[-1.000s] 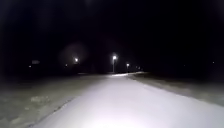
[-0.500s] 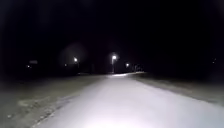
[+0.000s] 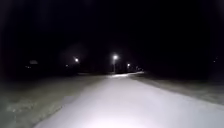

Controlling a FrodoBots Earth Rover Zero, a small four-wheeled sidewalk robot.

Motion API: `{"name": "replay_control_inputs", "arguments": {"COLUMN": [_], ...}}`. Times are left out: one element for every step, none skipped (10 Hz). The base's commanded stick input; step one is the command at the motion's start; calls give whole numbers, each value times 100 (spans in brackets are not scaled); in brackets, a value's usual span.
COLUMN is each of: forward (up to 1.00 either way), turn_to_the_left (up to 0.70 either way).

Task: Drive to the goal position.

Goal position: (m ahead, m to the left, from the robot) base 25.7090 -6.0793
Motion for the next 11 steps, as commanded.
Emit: {"name": "replay_control_inputs", "arguments": {"forward": [70,70,70,70,70,70,70,70,70,70,70], "turn_to_the_left": [0,0,0,0,0,0,0,0,0,0,0]}}
